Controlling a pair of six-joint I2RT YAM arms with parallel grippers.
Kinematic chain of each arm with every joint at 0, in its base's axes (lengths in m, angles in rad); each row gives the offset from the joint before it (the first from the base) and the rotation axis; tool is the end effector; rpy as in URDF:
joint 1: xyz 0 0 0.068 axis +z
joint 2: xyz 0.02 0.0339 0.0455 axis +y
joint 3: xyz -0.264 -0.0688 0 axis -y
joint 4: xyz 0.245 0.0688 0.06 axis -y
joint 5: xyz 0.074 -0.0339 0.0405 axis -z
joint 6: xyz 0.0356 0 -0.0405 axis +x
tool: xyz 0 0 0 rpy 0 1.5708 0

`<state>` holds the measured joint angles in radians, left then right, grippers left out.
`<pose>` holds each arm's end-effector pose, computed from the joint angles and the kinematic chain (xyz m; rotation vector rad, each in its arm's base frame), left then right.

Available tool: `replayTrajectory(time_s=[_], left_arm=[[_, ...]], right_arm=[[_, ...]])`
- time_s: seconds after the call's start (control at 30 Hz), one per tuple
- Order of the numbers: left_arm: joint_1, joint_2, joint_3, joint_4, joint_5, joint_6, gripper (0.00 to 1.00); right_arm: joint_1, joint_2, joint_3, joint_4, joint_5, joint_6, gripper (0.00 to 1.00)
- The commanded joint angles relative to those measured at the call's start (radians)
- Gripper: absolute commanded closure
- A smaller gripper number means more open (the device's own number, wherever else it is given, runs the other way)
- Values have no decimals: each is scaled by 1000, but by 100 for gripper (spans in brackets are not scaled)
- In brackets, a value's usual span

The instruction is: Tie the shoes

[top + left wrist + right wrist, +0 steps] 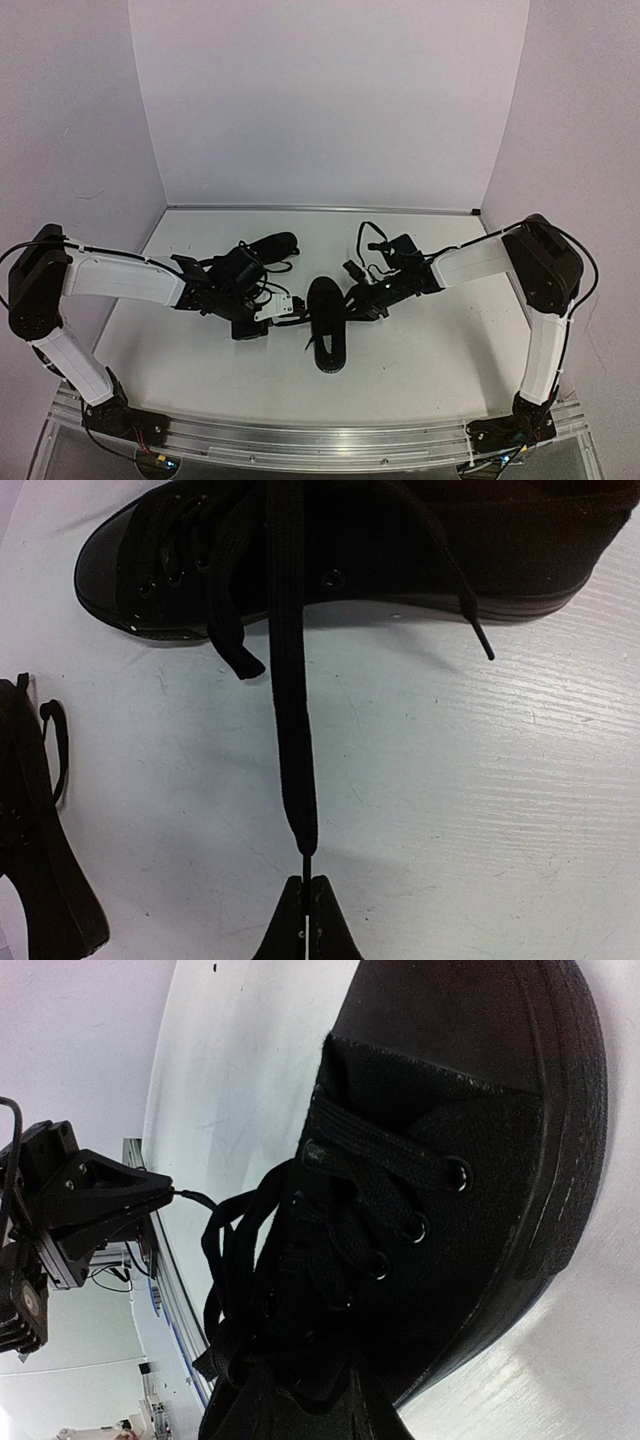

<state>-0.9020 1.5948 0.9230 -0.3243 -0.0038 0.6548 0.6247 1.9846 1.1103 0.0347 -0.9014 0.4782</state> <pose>0.1954 -0.2471 0.1799 1.8031 1.8305 -0.0888 0.3029 0.2528 0.1342 -0.6560 2.5019 1.5583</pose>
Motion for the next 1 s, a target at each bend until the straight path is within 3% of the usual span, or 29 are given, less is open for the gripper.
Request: replayTrajectory(time_s=[0.0, 0.17, 0.27, 0.33, 0.53, 0.63, 0.8, 0.97], left_arm=[[4, 8, 44, 4, -7, -3, 100], [4, 10, 50, 5, -8, -3, 99], [4, 16, 55, 9, -7, -1, 99], [5, 22, 60, 9, -5, -3, 99], [4, 46, 72, 33, 0, -10, 98], [3, 54, 73, 44, 1, -19, 98], [5, 43, 49, 83, 1, -36, 88], [6, -49, -13, 139, 59, -81, 69]], right_arm=[[4, -21, -6, 22, 18, 9, 72], [4, -34, -15, 21, 10, 2, 79], [4, -45, -24, 20, 4, 2, 68], [4, -53, -30, 21, 2, 2, 66], [4, -56, -33, 21, 2, -7, 80], [4, -64, -36, 21, 10, -9, 96], [4, -97, -54, 20, 31, -10, 100], [3, -133, -68, 21, 52, -12, 100]])
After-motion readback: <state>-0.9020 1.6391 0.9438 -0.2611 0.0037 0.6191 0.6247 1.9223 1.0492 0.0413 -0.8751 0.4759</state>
